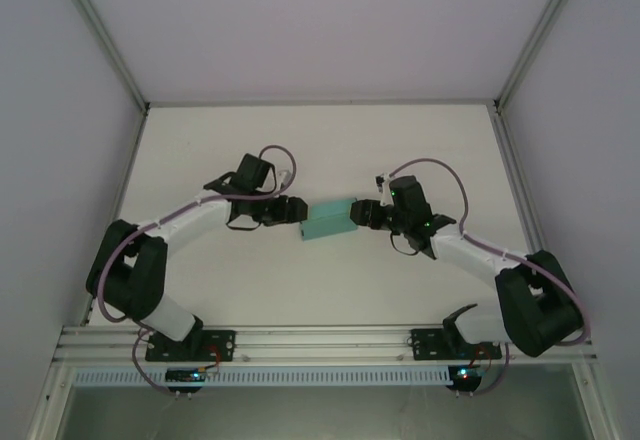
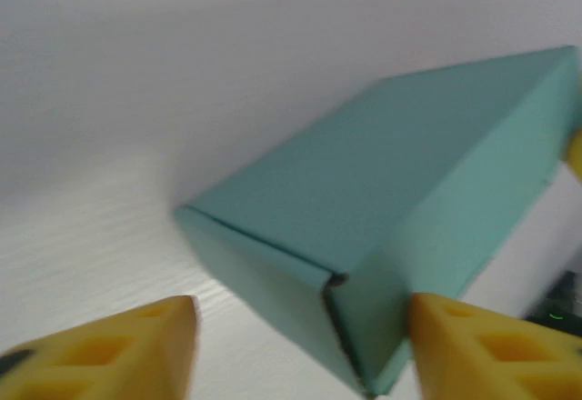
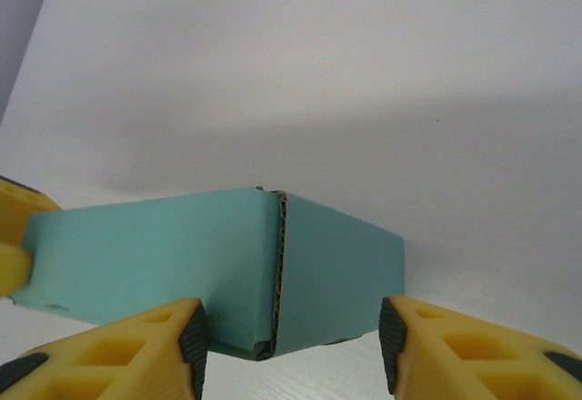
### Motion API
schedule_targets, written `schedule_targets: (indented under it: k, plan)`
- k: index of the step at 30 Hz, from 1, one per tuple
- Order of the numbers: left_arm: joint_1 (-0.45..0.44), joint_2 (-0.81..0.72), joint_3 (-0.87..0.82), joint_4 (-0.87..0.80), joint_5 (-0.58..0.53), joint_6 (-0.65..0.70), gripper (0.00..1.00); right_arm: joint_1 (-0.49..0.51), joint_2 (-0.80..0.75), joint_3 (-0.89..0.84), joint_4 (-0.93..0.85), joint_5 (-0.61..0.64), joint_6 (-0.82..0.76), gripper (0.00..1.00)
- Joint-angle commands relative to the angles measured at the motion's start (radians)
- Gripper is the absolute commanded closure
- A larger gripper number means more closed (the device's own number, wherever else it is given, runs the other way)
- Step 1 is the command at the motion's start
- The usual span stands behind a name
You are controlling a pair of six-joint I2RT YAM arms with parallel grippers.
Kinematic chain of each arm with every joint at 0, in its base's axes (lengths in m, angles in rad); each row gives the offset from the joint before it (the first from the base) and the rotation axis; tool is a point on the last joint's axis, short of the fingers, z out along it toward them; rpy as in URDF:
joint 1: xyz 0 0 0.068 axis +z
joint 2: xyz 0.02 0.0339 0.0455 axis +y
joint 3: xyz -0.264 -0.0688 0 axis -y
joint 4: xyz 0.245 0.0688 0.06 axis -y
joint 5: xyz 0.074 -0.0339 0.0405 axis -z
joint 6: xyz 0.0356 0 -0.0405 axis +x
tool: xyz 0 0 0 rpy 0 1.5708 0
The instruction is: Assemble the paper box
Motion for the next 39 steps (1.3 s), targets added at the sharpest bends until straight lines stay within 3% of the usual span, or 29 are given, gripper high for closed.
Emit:
schedule_targets:
  k: [1,7,9,14,18,23,30,35,39]
  plan:
    - [0.013,0.026,-0.079,0.115,0.06,-0.052,0.56,-0.015,0.061,-0.08,-0.102,0.014,0.012,0.49]
    - [0.038,0.047,-0.143,0.189,0.078,-0.076,0.83,-0.054,0.062,-0.103,-0.048,-0.063,0.006,0.49]
    - [0.037,0.051,-0.138,0.174,0.058,-0.072,0.89,-0.078,0.04,-0.079,-0.045,-0.126,0.004,0.42]
    - [0.036,0.056,-0.121,0.162,0.059,-0.065,0.9,-0.099,-0.017,0.055,-0.099,-0.177,-0.038,0.33]
    - [0.031,0.048,-0.124,0.165,0.047,-0.066,0.9,-0.076,-0.022,0.118,-0.111,-0.152,-0.039,0.34]
    - [0.022,0.042,-0.125,0.163,0.036,-0.077,0.89,-0.07,0.006,0.077,-0.099,-0.185,0.009,0.44]
    - [0.002,0.06,-0.119,0.158,0.018,-0.077,0.88,-0.04,-0.046,-0.068,-0.125,-0.08,0.035,0.42]
    - [0.001,0.072,-0.128,0.166,0.01,-0.087,0.97,-0.044,-0.021,-0.149,-0.063,-0.035,0.092,0.72]
    - [0.001,0.073,-0.124,0.17,0.016,-0.089,1.0,-0.046,-0.028,-0.169,0.01,-0.041,0.098,0.82]
